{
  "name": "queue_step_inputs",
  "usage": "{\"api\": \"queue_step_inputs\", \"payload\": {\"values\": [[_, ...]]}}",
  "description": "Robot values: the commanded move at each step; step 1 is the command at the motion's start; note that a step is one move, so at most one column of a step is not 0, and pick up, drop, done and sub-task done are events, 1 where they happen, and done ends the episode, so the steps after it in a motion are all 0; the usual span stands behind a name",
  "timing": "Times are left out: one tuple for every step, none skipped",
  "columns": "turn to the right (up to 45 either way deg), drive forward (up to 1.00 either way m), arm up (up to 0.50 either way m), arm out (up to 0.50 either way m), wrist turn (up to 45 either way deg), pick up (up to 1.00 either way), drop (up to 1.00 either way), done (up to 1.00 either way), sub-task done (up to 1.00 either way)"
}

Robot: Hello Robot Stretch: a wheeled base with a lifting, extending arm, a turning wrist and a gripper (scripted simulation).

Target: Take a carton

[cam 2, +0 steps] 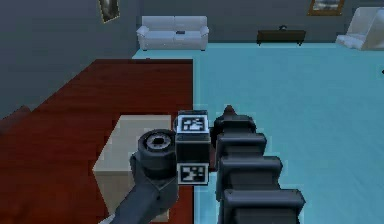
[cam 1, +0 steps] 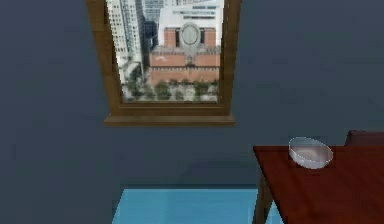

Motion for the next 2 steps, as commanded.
{"api": "queue_step_inputs", "payload": {"values": [[0.0,0.00,0.00,0.00,45.0,0.00,0.00,0.00,0.00],[0.0,0.00,0.00,0.00,45.0,0.00,0.00,0.00,0.00]]}}
